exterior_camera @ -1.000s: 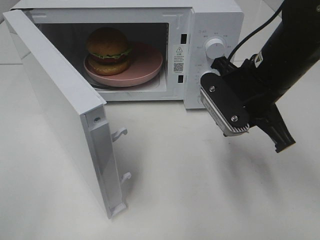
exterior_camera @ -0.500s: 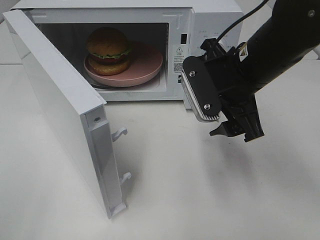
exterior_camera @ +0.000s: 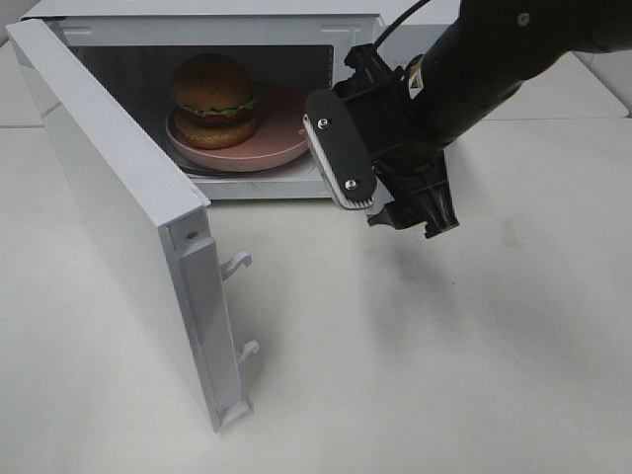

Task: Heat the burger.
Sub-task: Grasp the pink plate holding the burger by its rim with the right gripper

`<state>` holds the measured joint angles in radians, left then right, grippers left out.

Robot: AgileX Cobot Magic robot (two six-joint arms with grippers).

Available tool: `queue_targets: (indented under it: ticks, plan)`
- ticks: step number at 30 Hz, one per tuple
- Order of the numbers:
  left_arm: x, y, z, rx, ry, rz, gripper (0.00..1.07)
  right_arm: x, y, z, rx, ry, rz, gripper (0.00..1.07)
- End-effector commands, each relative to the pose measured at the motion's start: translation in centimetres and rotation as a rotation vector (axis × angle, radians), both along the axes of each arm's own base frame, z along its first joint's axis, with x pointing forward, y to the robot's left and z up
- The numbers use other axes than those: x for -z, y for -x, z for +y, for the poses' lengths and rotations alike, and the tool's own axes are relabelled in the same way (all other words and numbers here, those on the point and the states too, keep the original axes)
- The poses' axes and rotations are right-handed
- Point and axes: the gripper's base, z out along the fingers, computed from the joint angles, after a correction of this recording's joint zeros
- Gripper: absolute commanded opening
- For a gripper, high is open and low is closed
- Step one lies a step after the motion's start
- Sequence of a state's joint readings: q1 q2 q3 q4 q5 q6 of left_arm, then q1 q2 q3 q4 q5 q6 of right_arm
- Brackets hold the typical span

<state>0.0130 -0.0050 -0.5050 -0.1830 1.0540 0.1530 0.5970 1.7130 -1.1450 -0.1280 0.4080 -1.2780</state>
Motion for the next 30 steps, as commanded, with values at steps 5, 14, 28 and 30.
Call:
queue_targets:
  ticks: [5,14,28,30]
  plan:
    - [0.0,0.2,0.0,-0.006,0.005,-0.027,1.00,0.5,-2.3,2.2,0.010,-0.034,-0.039,0.85]
    - [0.0,0.2,0.0,-0.006,0.005,-0.027,1.00,1.9,-4.5,4.3,0.017,-0.053,-0.049,0.83]
    - [0.0,0.2,0.0,-0.006,0.005,-0.027,1.00,3.6,-7.4,6.9,0.080,-0.096,-0.036,0.81]
    - [0.0,0.2,0.0,-0.006,0.005,-0.027,1.00,4.3,-8.1,7.3,0.100,-0.088,-0.024,0.81]
